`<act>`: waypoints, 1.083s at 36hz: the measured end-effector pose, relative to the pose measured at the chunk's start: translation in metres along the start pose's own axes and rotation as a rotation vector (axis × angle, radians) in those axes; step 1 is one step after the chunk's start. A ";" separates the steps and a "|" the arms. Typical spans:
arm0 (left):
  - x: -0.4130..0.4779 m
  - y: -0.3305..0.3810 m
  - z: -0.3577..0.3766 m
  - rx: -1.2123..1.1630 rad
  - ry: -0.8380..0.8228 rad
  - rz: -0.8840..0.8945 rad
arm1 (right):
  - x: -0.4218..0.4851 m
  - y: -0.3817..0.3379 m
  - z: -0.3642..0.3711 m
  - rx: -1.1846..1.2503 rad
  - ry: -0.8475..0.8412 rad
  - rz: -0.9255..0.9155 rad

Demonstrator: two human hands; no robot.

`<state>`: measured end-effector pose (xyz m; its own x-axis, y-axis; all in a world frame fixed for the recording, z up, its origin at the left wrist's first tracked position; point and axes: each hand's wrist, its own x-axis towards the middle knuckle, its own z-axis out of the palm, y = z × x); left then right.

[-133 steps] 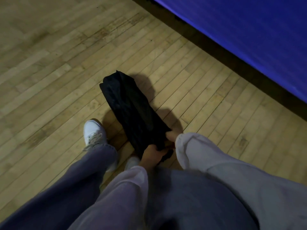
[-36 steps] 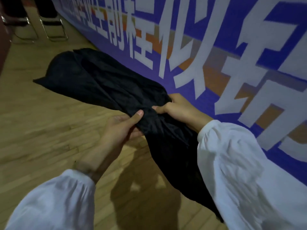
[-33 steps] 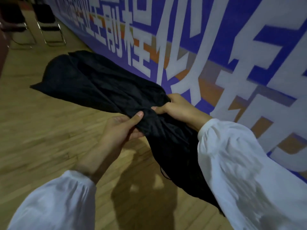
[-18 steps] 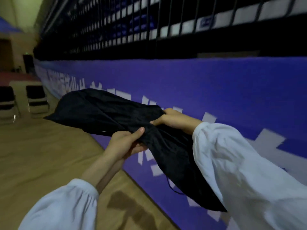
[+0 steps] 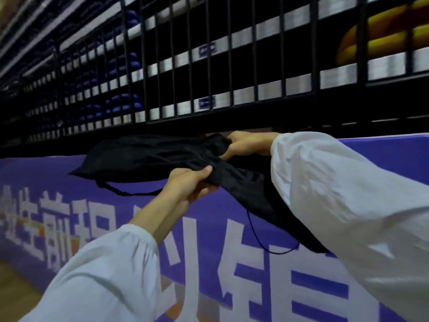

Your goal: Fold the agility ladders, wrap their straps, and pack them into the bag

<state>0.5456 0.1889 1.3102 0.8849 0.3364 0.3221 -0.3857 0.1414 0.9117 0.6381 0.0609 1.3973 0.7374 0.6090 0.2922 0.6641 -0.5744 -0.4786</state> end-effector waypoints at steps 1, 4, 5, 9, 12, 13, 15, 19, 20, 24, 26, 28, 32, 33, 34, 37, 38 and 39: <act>0.015 -0.006 0.009 0.026 -0.013 0.002 | 0.008 0.012 -0.008 -0.015 0.009 -0.005; 0.069 -0.023 0.037 0.075 -0.042 0.017 | 0.039 0.045 -0.034 -0.052 0.021 -0.017; 0.089 -0.027 0.046 0.089 -0.047 0.028 | 0.052 0.056 -0.043 -0.075 0.028 -0.025; 0.180 -0.039 0.075 0.204 -0.059 0.095 | 0.115 0.095 -0.077 -0.157 0.073 -0.067; 0.245 -0.042 0.092 0.311 -0.059 0.148 | 0.165 0.116 -0.096 -0.240 0.114 -0.107; 0.271 -0.044 0.097 0.342 -0.055 0.164 | 0.185 0.124 -0.102 -0.274 0.135 -0.123; 0.317 -0.050 0.104 0.423 -0.025 0.204 | 0.223 0.140 -0.108 -0.333 0.172 -0.135; 0.386 -0.066 0.101 0.762 0.116 0.319 | 0.280 0.173 -0.102 -0.487 0.235 -0.136; 0.399 -0.070 0.100 0.842 0.123 0.304 | 0.293 0.182 -0.098 -0.537 0.247 -0.129; 0.445 -0.085 0.102 1.100 0.195 0.292 | 0.342 0.220 -0.082 -0.633 0.237 -0.129; 0.462 -0.089 0.105 1.190 0.228 0.295 | 0.358 0.231 -0.077 -0.607 0.204 -0.137; 0.477 -0.088 0.105 1.237 0.220 0.244 | 0.371 0.236 -0.075 -0.542 0.129 -0.126; 0.495 -0.084 0.106 1.300 0.192 0.114 | 0.386 0.233 -0.069 -0.360 -0.033 -0.080; 0.497 -0.085 0.106 1.308 0.202 0.106 | 0.386 0.232 -0.067 -0.351 -0.048 -0.063; 0.496 -0.086 0.107 1.302 0.206 0.106 | 0.385 0.231 -0.066 -0.339 -0.054 -0.061; 0.487 -0.087 0.105 1.310 0.152 0.134 | 0.375 0.226 -0.067 -0.327 -0.070 -0.065; 0.484 -0.086 0.102 1.275 0.122 0.121 | 0.370 0.226 -0.066 -0.321 -0.073 -0.049; 0.480 -0.085 0.099 1.242 0.076 0.123 | 0.370 0.229 -0.064 -0.321 -0.058 -0.047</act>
<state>1.0293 0.2459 1.4123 0.8271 0.3442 0.4442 0.0790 -0.8538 0.5145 1.0707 0.1200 1.4487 0.7025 0.6641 0.2559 0.7094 -0.6821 -0.1774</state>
